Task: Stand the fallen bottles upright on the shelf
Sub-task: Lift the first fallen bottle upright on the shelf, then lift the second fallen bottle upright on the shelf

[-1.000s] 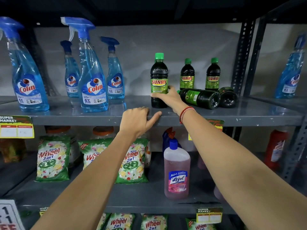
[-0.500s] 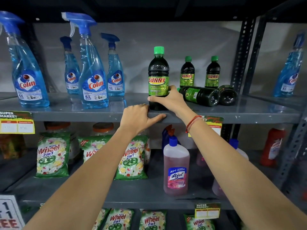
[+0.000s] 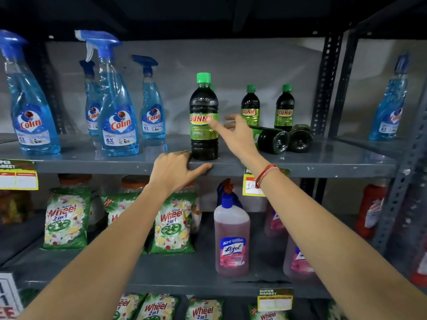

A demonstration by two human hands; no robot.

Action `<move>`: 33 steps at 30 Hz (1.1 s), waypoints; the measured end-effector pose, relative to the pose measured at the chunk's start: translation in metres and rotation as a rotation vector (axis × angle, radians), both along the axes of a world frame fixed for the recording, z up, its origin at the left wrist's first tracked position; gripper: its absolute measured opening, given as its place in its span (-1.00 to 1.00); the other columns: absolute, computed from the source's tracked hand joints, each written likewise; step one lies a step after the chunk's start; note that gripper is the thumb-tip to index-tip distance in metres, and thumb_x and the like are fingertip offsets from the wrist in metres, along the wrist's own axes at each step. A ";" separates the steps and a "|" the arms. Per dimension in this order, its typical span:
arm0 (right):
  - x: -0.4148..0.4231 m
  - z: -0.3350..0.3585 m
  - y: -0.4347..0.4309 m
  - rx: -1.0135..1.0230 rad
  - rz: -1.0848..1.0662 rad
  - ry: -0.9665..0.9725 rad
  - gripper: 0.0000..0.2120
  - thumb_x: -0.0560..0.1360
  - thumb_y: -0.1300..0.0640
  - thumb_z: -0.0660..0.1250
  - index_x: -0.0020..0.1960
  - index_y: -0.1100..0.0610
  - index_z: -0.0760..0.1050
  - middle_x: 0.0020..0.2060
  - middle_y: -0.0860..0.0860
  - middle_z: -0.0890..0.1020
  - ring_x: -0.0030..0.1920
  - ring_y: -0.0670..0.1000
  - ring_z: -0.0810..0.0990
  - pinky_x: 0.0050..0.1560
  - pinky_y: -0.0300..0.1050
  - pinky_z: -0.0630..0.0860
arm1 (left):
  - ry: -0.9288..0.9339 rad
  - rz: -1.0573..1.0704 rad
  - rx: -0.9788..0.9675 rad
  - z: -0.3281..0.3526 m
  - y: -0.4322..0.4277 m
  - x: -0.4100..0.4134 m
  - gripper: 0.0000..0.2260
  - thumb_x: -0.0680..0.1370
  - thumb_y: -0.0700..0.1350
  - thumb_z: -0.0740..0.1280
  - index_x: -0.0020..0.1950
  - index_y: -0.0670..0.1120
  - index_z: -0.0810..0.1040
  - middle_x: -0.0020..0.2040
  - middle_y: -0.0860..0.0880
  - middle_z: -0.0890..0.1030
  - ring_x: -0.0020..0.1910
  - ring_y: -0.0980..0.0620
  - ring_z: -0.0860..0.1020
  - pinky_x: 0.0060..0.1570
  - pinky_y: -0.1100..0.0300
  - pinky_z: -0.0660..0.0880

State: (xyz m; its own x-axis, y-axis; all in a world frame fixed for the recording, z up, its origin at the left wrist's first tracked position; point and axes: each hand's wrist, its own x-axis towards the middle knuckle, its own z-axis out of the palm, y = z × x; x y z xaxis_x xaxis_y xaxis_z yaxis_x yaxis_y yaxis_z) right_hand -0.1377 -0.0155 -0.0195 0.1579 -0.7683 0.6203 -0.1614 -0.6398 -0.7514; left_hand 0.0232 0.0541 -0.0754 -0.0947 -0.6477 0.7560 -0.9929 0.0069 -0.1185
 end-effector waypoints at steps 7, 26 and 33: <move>-0.061 0.044 -0.059 -0.069 -0.525 0.882 -0.29 0.38 -0.22 0.39 0.32 0.26 0.38 0.26 0.25 0.45 0.27 0.24 0.42 0.21 0.06 0.42 | 0.191 0.026 -0.365 -0.011 0.008 -0.052 -0.58 0.54 0.12 0.12 0.19 -0.15 0.47 0.17 -0.19 0.52 0.13 -0.17 0.47 -0.01 -0.01 0.43; -0.069 0.008 -0.078 0.210 -0.272 0.018 -0.23 0.16 -0.14 0.57 0.18 0.23 0.37 0.02 0.10 0.60 -0.07 0.10 0.57 -0.10 -0.08 0.50 | 0.044 -0.025 0.041 -0.003 -0.034 -0.115 -0.56 0.61 0.11 -0.01 -0.02 -0.08 0.59 -0.07 -0.04 0.68 -0.13 -0.07 0.61 -0.27 0.11 0.37; -0.072 -0.001 -0.077 0.235 -0.102 -0.023 -0.10 0.11 -0.04 0.65 0.25 0.18 0.23 0.04 0.04 0.50 0.05 0.02 0.49 0.09 -0.11 0.44 | 0.077 0.015 -0.013 -0.008 -0.039 -0.118 -0.49 0.57 0.10 -0.08 -0.08 -0.10 0.62 -0.15 -0.04 0.69 -0.21 -0.09 0.60 -0.22 0.08 0.39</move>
